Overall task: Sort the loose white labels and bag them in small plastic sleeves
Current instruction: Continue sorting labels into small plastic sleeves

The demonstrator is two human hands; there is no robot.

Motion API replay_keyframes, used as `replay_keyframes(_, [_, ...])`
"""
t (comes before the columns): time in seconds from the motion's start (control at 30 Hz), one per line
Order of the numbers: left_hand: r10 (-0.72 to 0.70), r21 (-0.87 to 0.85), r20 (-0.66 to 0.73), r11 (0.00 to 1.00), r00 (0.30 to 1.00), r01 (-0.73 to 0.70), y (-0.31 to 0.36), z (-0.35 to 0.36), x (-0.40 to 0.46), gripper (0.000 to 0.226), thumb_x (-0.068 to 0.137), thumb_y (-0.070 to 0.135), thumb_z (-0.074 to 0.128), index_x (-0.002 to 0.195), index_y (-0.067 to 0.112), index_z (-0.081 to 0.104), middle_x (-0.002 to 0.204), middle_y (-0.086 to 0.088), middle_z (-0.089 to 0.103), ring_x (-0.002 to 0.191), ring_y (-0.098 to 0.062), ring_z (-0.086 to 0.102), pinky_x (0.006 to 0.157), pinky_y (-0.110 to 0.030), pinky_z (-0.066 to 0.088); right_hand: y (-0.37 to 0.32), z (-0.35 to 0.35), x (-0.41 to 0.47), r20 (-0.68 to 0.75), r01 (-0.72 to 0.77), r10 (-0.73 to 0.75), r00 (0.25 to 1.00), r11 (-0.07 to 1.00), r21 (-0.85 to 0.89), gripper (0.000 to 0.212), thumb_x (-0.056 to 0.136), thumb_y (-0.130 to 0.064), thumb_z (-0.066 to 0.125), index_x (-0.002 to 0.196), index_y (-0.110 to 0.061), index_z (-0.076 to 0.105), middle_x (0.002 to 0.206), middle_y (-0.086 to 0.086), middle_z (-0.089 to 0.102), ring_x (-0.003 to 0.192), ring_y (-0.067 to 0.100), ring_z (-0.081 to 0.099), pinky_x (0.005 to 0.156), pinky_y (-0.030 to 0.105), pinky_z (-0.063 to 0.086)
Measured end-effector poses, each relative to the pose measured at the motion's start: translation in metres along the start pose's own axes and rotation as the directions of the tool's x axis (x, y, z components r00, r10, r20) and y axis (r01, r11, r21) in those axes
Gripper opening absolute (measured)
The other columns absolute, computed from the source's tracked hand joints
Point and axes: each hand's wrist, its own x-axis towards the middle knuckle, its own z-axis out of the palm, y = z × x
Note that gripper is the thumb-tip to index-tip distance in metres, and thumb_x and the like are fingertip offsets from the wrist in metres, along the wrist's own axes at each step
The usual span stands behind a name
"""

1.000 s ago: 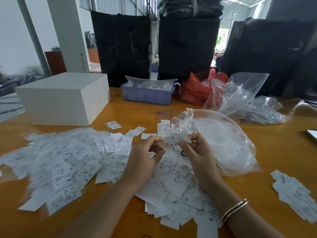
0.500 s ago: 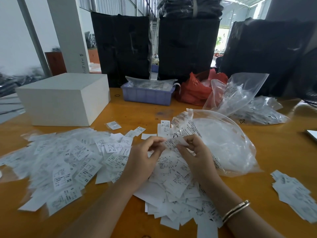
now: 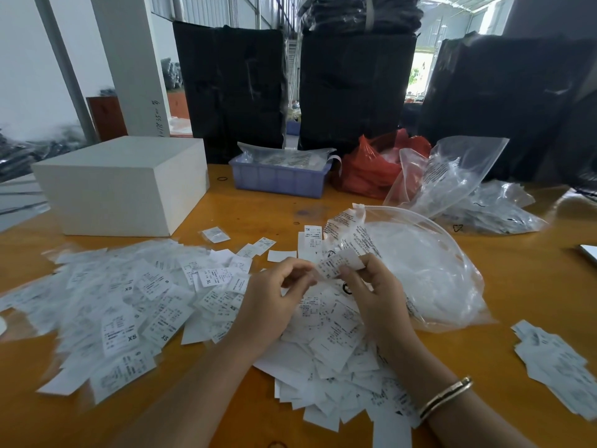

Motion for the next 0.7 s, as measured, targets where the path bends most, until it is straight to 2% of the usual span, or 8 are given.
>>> replay_keyframes(0.1, [-0.012, -0.016, -0.018, 1.000, 1.000, 0.011, 0.0012, -0.0007, -0.0002, 0.014, 0.089, 0.014, 0.062, 0.101, 0.020, 0.066, 0.088, 0.012, 0.070, 0.084, 0.007, 0.065, 0.071, -0.007, 0.049, -0.0017, 0.0010, -0.0002, 0.006, 0.010, -0.010, 1.000, 0.999, -0.032, 0.015, 0.090, -0.021, 0.061, 0.076, -0.026, 0.057, 0.078, -0.024, 0.066, 0.063, 0.004, 0.058, 0.052, 0.013, 0.043])
replay_keyframes(0.2, [-0.023, -0.021, -0.034, 1.000, 0.999, 0.022, 0.0014, -0.0011, -0.0006, 0.013, 0.089, 0.016, 0.061, 0.100, 0.021, 0.065, 0.087, 0.017, 0.068, 0.085, 0.007, 0.064, 0.072, -0.007, 0.048, -0.0031, 0.0015, -0.0010, 0.039, 0.013, -0.009, 0.999, 0.996, -0.093, 0.016, 0.088, -0.033, 0.057, 0.076, -0.023, 0.055, 0.078, -0.023, 0.067, 0.060, 0.010, 0.059, 0.050, 0.023, 0.045])
replay_keyframes(0.3, [-0.027, 0.007, -0.029, 1.000, 0.999, 0.027, 0.0003, -0.0010, -0.0009, 0.015, 0.089, 0.016, 0.062, 0.102, 0.016, 0.068, 0.085, 0.023, 0.063, 0.087, 0.011, 0.062, 0.070, -0.004, 0.047, -0.0003, 0.0025, -0.0015, 0.088, 0.043, -0.025, 0.996, 0.976, -0.212, 0.023, 0.088, -0.039, 0.054, 0.073, -0.023, 0.049, 0.072, -0.015, 0.068, 0.044, 0.003, 0.046, 0.040, 0.017, 0.030])
replay_keyframes(0.33, [-0.022, 0.016, -0.021, 1.000, 1.000, 0.022, -0.0002, -0.0008, -0.0009, 0.015, 0.089, 0.015, 0.062, 0.102, 0.015, 0.068, 0.084, 0.025, 0.062, 0.087, 0.012, 0.062, 0.070, -0.004, 0.046, 0.0002, 0.0026, -0.0017, 0.095, 0.048, -0.026, 0.995, 0.970, -0.239, 0.023, 0.088, -0.041, 0.052, 0.074, -0.024, 0.048, 0.072, -0.014, 0.068, 0.046, 0.001, 0.045, 0.044, 0.014, 0.028])
replay_keyframes(0.37, [-0.018, 0.019, -0.014, 1.000, 1.000, 0.018, -0.0006, -0.0004, -0.0007, 0.014, 0.088, 0.014, 0.063, 0.101, 0.015, 0.069, 0.084, 0.027, 0.062, 0.086, 0.013, 0.062, 0.069, -0.003, 0.046, 0.0005, 0.0027, -0.0017, 0.087, 0.039, -0.019, 0.996, 0.971, -0.235, 0.022, 0.087, -0.043, 0.051, 0.075, -0.024, 0.049, 0.073, -0.014, 0.068, 0.053, 0.001, 0.048, 0.048, 0.017, 0.033])
replay_keyframes(0.47, [-0.025, 0.007, -0.007, 1.000, 1.000, 0.026, -0.0025, 0.0008, 0.0000, 0.015, 0.088, 0.014, 0.063, 0.101, 0.014, 0.071, 0.084, 0.023, 0.065, 0.085, 0.011, 0.063, 0.069, -0.004, 0.047, 0.0002, 0.0011, -0.0021, 0.022, -0.019, 0.022, 1.000, 0.988, -0.152, 0.023, 0.085, -0.046, 0.050, 0.073, -0.026, 0.051, 0.074, -0.012, 0.068, 0.076, 0.017, 0.061, 0.060, 0.036, 0.049])
replay_keyframes(0.57, [-0.041, -0.011, -0.023, 0.999, 0.999, 0.041, -0.0037, 0.0018, -0.0004, 0.016, 0.088, 0.017, 0.064, 0.102, 0.016, 0.071, 0.084, 0.022, 0.067, 0.083, 0.009, 0.065, 0.068, -0.006, 0.049, 0.0012, 0.0005, -0.0022, 0.053, 0.003, 0.006, 0.999, 0.985, -0.174, 0.027, 0.084, -0.048, 0.051, 0.073, -0.023, 0.050, 0.075, -0.003, 0.067, 0.073, 0.024, 0.059, 0.056, 0.034, 0.044])
replay_keyframes(0.7, [-0.038, -0.018, -0.046, 0.999, 0.998, 0.037, -0.0043, 0.0012, 0.0009, 0.011, 0.087, 0.018, 0.065, 0.097, 0.016, 0.072, 0.082, 0.020, 0.068, 0.080, 0.008, 0.065, 0.066, -0.004, 0.046, 0.0014, 0.0028, -0.0032, 0.107, 0.044, -0.022, 0.994, 0.978, -0.203, 0.025, 0.085, -0.047, 0.051, 0.075, -0.023, 0.053, 0.074, -0.007, 0.067, 0.071, 0.021, 0.057, 0.061, 0.037, 0.047])
